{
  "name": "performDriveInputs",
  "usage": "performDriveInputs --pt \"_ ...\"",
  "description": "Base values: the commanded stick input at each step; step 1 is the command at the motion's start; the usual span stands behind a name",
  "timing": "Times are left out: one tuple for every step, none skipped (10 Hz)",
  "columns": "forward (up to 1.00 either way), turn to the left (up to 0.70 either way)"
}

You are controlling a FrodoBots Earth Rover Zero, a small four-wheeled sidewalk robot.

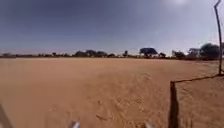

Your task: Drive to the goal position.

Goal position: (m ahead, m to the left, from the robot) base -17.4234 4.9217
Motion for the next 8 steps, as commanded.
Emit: performDriveInputs --pt "0.00 0.45" --pt "0.00 0.45" --pt "0.00 0.45" --pt "0.00 0.45" --pt "0.00 0.45" --pt "0.00 0.45" --pt "0.00 0.45" --pt "0.00 0.45"
